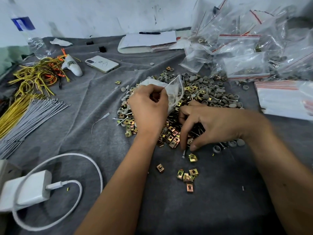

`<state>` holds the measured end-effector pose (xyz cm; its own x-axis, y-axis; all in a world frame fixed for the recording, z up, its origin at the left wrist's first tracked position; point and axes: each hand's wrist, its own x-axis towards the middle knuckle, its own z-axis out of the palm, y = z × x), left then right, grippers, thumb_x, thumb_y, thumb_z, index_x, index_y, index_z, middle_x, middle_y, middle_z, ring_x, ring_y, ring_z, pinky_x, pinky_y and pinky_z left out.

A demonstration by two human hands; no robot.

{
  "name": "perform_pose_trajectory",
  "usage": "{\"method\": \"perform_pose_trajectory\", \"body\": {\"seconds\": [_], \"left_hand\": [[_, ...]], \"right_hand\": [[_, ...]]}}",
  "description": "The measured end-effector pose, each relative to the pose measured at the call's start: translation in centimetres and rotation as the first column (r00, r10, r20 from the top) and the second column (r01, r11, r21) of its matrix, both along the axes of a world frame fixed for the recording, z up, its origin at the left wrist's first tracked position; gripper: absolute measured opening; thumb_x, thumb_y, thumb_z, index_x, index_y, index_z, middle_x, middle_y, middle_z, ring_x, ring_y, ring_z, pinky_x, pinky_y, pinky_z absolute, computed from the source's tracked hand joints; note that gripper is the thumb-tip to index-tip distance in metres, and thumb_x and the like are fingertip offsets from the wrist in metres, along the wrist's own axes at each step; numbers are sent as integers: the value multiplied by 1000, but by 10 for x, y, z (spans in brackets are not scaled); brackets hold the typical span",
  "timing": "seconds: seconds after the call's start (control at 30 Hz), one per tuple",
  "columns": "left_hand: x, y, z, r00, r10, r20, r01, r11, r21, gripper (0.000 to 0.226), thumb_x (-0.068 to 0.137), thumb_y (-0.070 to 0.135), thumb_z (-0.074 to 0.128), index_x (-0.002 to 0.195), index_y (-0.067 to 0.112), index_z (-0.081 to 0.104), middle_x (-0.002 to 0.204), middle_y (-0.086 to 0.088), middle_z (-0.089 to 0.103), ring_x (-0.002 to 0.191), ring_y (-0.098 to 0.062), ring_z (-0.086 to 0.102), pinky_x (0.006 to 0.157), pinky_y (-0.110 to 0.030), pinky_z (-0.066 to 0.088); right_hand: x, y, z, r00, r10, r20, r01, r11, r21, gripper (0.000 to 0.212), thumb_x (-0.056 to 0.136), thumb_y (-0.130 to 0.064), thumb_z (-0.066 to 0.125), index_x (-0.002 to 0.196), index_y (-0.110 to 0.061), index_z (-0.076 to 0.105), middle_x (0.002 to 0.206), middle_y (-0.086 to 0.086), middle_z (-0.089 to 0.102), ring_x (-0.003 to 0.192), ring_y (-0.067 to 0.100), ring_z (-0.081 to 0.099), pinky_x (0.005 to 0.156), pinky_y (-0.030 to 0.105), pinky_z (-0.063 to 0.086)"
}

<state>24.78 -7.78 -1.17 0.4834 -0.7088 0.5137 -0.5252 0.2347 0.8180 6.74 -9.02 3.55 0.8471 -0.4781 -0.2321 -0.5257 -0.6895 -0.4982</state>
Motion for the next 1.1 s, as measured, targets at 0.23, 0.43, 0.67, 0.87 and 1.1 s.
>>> {"method": "perform_pose_trajectory", "body": {"seconds": [0.23, 0.43, 0.67, 0.87, 1.1], "left_hand": [[0, -1, 0, 1000, -5, -13, 5, 1000, 5, 10, 86, 15, 74, 83, 22, 79, 75, 7, 71, 68, -9, 64, 65, -31, 54], [0, 0, 1, 998, -54, 31, 54, 998, 21, 7, 86, 17, 74, 82, 20, 78, 77, 5, 71, 73, -14, 67, 71, -41, 57], [-7, 4, 3, 979, -131, 156, 135, 991, -15, 7, 87, 12, 75, 81, 12, 79, 74, 3, 70, 69, -13, 64, 66, -40, 54], [-13, 7, 3, 975, -147, 169, 157, 987, -46, 9, 86, 7, 74, 78, 8, 77, 72, 0, 68, 66, -13, 62, 64, -38, 53], [-10, 4, 0, 985, -97, 142, 102, 994, -28, 10, 87, 12, 73, 79, 11, 78, 72, 2, 69, 66, -15, 63, 64, -41, 54]], "right_hand": [[11, 6, -6, 999, 12, -33, -17, 991, -133, 13, 78, -49, 83, 85, -47, 72, 99, -19, 42, 106, -2, 31, 104, 37, 27], [3, -7, -2, 776, -202, 597, 236, 972, 22, 8, 92, -13, 75, 96, -14, 68, 92, -8, 68, 89, 8, 66, 85, 24, 52], [1, -18, -15, 666, -278, 692, 558, 801, -215, 15, 86, -11, 80, 100, -19, 80, 92, -14, 72, 84, -2, 67, 76, 11, 50], [7, -18, -20, 605, -363, 709, 632, 761, -150, 16, 78, -13, 88, 87, -17, 76, 78, -10, 71, 69, 2, 69, 65, 19, 56], [-9, -19, -12, 616, -318, 721, 587, 796, -150, 13, 80, -18, 87, 91, -17, 81, 84, -11, 74, 69, 3, 69, 63, 13, 53]]}}
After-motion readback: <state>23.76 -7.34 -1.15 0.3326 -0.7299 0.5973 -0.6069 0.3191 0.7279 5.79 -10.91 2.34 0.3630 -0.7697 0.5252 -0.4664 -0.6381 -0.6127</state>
